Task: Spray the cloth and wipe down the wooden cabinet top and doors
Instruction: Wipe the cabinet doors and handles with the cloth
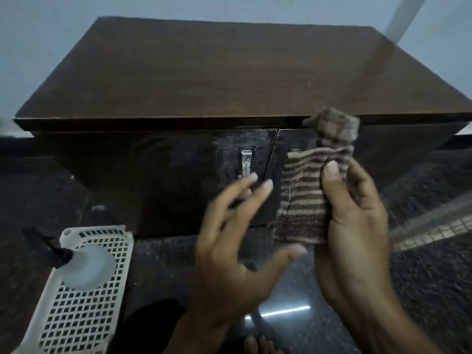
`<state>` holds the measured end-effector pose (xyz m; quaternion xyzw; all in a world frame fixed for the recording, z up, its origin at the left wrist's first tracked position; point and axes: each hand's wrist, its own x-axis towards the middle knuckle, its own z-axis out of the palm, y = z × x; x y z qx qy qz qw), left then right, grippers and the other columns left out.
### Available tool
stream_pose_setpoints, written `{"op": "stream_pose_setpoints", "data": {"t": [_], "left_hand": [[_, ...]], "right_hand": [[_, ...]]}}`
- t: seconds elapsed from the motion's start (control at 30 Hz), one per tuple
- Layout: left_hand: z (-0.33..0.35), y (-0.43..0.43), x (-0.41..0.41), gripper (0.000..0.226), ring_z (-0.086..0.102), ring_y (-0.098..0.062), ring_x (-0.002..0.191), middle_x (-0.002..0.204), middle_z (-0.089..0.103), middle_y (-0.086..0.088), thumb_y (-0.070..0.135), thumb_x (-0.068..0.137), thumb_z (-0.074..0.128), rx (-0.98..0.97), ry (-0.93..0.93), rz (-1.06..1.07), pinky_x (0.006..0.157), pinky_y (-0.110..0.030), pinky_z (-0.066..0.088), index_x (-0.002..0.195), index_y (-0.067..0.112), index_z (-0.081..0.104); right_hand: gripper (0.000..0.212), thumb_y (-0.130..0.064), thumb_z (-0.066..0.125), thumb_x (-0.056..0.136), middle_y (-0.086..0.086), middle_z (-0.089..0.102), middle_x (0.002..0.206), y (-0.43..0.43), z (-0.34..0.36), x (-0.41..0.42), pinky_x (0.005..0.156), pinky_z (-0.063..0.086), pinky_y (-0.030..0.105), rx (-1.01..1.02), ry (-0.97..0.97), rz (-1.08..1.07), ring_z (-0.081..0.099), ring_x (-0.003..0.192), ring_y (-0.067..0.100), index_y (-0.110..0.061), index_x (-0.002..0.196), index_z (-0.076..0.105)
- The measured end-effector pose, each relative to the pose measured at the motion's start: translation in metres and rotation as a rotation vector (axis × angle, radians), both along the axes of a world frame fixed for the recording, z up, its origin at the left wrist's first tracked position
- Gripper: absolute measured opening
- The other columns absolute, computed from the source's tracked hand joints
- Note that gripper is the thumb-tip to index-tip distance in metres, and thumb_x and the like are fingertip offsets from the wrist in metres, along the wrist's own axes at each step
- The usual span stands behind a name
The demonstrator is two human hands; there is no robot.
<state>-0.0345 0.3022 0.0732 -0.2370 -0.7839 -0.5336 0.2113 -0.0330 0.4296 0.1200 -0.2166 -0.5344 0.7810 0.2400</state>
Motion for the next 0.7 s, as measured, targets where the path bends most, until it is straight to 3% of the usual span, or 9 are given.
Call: {"op": "stream_pose_setpoints", "data": {"t": [0.07, 0.13, 0.23, 0.3, 0.4, 0.5, 0.6, 0.7], "left_hand": [[-0.007, 0.004, 0.009, 0.076, 0.051, -0.012, 0.135, 0.148, 0.051, -0.008, 0.047, 0.074, 0.081, 0.017, -0.085, -0.058, 0.103, -0.029, 0.049, 0.137, 0.011, 0.058], [-0.012, 0.003, 0.007, 0.073, 0.051, -0.005, 0.134, 0.149, 0.052, -0.002, 0.041, 0.074, 0.083, 0.106, -0.185, -0.096, 0.105, -0.023, 0.046, 0.138, 0.015, 0.058], [-0.021, -0.005, 0.0, 0.06, 0.062, -0.012, 0.125, 0.136, 0.064, 0.003, 0.017, 0.076, 0.084, 0.336, -0.369, -0.132, 0.099, -0.036, 0.054, 0.132, 0.021, 0.064], [-0.021, -0.011, -0.003, 0.054, 0.069, -0.015, 0.114, 0.123, 0.072, 0.004, 0.006, 0.076, 0.082, 0.38, -0.43, -0.146, 0.092, -0.031, 0.057, 0.126, 0.017, 0.068], [-0.02, -0.017, -0.006, 0.046, 0.071, -0.014, 0.107, 0.112, 0.076, 0.004, -0.008, 0.078, 0.079, 0.437, -0.532, -0.181, 0.088, -0.023, 0.055, 0.119, 0.013, 0.072], [-0.017, -0.02, -0.008, 0.043, 0.072, -0.016, 0.105, 0.109, 0.077, 0.001, -0.01, 0.079, 0.076, 0.461, -0.631, -0.262, 0.085, -0.023, 0.055, 0.115, 0.012, 0.073], [-0.012, -0.024, -0.013, 0.026, 0.073, -0.017, 0.095, 0.101, 0.077, -0.007, -0.003, 0.084, 0.074, 0.477, -0.723, -0.341, 0.079, -0.024, 0.056, 0.109, 0.006, 0.075], [-0.005, -0.028, -0.02, 0.02, 0.073, -0.017, 0.093, 0.097, 0.078, -0.009, -0.001, 0.086, 0.072, 0.426, -0.779, -0.384, 0.082, -0.025, 0.055, 0.104, 0.005, 0.075]], "right_hand": [[0.035, -0.021, 0.06, 0.097, 0.013, 0.071, 0.116, -0.003, -0.005, 0.007, 0.084, 0.059, 0.037, -0.138, -0.064, 0.084, 0.071, 0.103, 0.022, -0.018, 0.131, 0.058], [0.033, -0.015, 0.057, 0.097, 0.009, 0.075, 0.108, -0.007, -0.009, 0.012, 0.071, 0.06, 0.029, -0.273, -0.083, 0.17, 0.073, 0.093, 0.018, -0.016, 0.13, 0.058], [0.035, -0.013, 0.057, 0.096, 0.008, 0.075, 0.108, -0.011, -0.014, 0.015, 0.07, 0.061, 0.03, -0.311, -0.119, 0.334, 0.073, 0.093, 0.018, -0.017, 0.13, 0.057], [0.035, -0.023, 0.06, 0.095, 0.007, 0.074, 0.11, -0.012, -0.02, 0.019, 0.073, 0.061, 0.033, -0.131, -0.154, 0.397, 0.073, 0.098, 0.021, -0.023, 0.129, 0.059], [0.038, -0.051, 0.061, 0.093, -0.003, 0.07, 0.11, -0.012, -0.033, 0.025, 0.083, 0.058, 0.031, 0.455, -0.2, 0.317, 0.069, 0.1, 0.011, -0.039, 0.129, 0.057], [0.051, -0.047, 0.056, 0.094, -0.003, 0.05, 0.132, -0.001, -0.042, 0.026, 0.097, 0.045, 0.017, 0.95, -0.031, 0.16, 0.055, 0.121, 0.007, -0.031, 0.141, 0.049], [0.055, -0.051, 0.05, 0.096, 0.002, 0.046, 0.148, 0.012, -0.045, 0.024, 0.113, 0.035, 0.037, 1.234, 0.197, 0.351, 0.041, 0.14, 0.024, -0.017, 0.14, 0.053], [0.057, -0.051, 0.058, 0.093, -0.002, 0.052, 0.143, 0.021, -0.047, 0.021, 0.106, 0.041, 0.049, 1.391, 0.28, 0.456, 0.045, 0.136, 0.025, -0.019, 0.139, 0.054]]}}
